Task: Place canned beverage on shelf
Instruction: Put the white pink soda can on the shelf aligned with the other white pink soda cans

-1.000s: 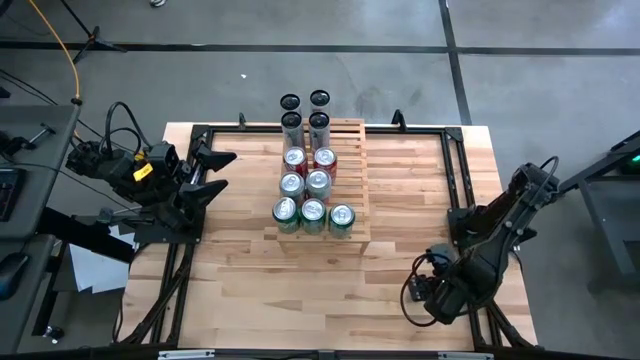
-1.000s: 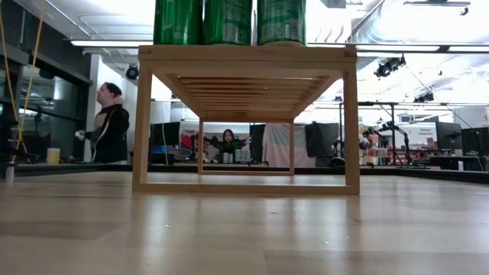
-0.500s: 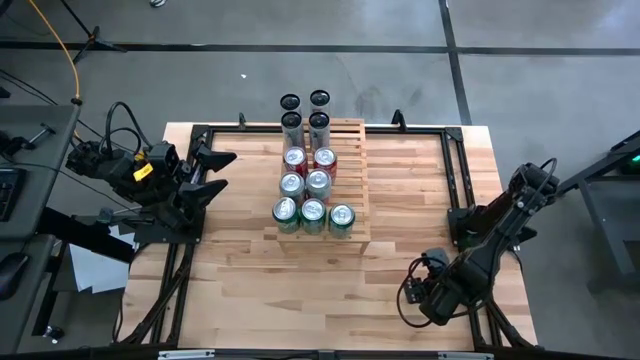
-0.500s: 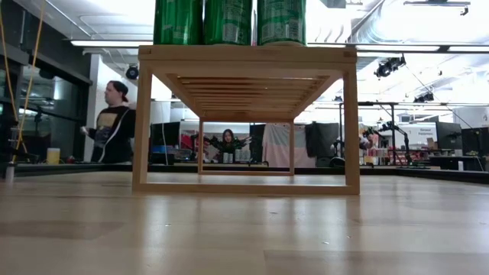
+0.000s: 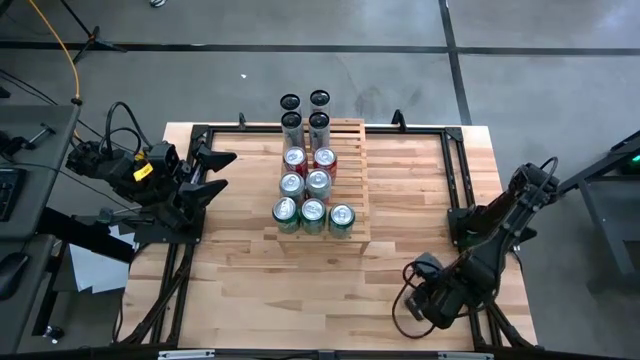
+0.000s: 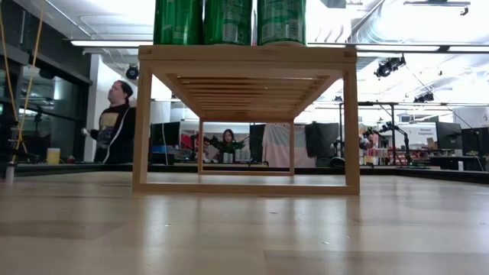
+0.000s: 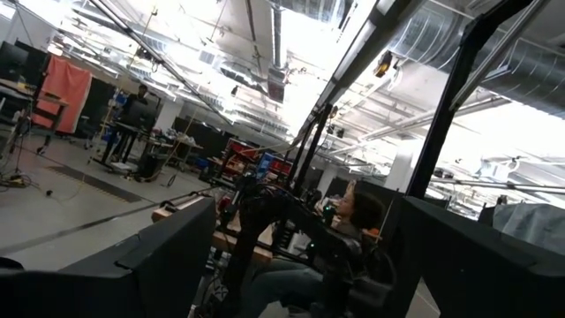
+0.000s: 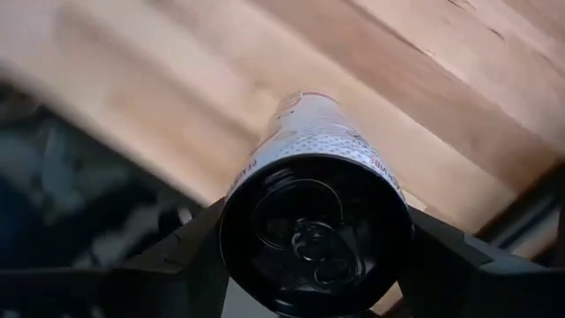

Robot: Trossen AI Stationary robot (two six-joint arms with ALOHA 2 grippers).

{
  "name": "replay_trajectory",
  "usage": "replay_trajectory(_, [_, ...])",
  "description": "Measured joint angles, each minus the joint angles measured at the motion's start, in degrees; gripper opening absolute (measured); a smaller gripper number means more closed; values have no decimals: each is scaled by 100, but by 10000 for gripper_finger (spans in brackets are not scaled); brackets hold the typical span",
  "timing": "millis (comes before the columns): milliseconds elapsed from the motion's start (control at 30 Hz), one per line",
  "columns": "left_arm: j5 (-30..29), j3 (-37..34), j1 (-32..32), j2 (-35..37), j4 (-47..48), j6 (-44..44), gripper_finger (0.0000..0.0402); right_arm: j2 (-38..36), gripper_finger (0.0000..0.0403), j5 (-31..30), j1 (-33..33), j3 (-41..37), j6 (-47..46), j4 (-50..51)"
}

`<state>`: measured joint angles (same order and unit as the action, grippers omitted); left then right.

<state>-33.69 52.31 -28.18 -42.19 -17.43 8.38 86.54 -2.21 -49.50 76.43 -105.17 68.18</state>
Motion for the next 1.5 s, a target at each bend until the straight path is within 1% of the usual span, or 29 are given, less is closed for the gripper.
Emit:
replay_trajectory(133, [1,0,1,-1,2,2,349,2,239,-51,-3,673,1663,-36])
replay_trajectory(233, [3,0,0,-18,7,2,349,2,239,-268,-5,1234,2698,-83])
replay_trajectory(333, [71,1,1,-31,18,75,349,0,239,-509,43,1716,3388,-61])
replay_trajectory(500, [488,4,0,-124,265,586,349,0,239,-680,281,2210,3998,-19])
replay_trajectory(600, [838,4,1,-275,330,1063,349,0,239,-677,480,2310,4337,-21])
replay_trajectory(733, [1239,109,0,-739,446,1630,349,0,239,-638,788,2329,4990,-246])
replay_trajectory(867, [1691,469,0,-1413,990,2151,349,0,239,-506,1086,2336,5706,-735])
replay_trajectory(967, [2145,868,0,-1924,1612,2451,349,0,239,-406,1296,2336,6189,-1127])
replay_trajectory(1067, [2561,1205,0,-2432,2039,2599,349,0,239,-344,1459,2336,6645,-1465])
replay_trajectory(1267, [3191,1656,1,-3197,2038,2607,349,0,239,-337,1730,2336,7470,-2113])
replay_trajectory(1333, [3311,1774,30,-3402,2052,2605,349,0,239,-337,1799,2336,7702,-2242])
replay_trajectory(1500, [3917,1973,153,-3816,2010,2883,349,0,239,-334,1960,2336,8091,-2319])
